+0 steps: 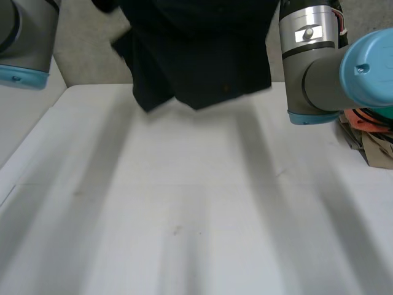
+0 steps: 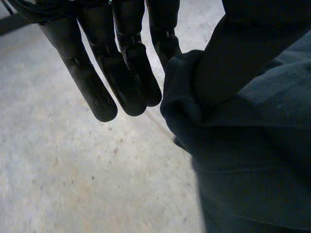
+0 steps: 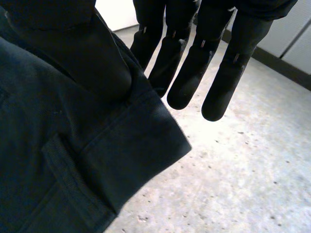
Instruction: Fold the laundry.
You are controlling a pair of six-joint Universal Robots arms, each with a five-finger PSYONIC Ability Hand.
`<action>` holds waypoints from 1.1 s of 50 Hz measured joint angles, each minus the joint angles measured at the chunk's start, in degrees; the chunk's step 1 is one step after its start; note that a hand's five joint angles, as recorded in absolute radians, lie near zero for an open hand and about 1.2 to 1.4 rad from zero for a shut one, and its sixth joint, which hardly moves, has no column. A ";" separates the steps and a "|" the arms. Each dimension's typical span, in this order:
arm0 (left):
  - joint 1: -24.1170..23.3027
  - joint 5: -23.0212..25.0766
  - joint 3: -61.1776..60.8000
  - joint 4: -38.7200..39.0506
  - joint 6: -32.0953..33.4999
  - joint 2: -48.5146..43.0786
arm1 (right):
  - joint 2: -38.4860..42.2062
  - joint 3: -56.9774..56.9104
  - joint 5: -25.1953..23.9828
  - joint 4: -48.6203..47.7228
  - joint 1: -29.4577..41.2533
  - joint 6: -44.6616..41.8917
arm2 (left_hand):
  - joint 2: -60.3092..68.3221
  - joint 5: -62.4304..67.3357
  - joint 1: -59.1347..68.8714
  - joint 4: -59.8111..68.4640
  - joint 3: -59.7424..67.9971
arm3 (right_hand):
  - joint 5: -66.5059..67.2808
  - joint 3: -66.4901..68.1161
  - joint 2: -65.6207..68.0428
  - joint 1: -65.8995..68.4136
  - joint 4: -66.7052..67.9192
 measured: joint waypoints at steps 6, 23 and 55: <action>0.93 -2.32 -7.87 -9.82 -0.62 2.80 | -0.99 3.14 -2.45 6.99 -1.04 0.50 | 0.00 0.00 0.00 0.01 0.00 | 0.00 0.00 0.00 0.00 0.00; -3.46 -5.91 -50.19 -17.73 9.05 4.21 | -0.55 34.46 -7.69 32.44 -0.79 -6.97 | -0.09 0.00 0.00 -0.12 -0.10 | 0.00 0.00 0.00 0.00 0.01; 6.52 3.86 -62.05 -13.97 -3.82 4.94 | -1.73 38.96 -2.99 36.30 -2.93 1.99 | -41.48 -39.07 -38.22 -41.26 -41.01 | 0.00 0.00 0.41 0.00 0.01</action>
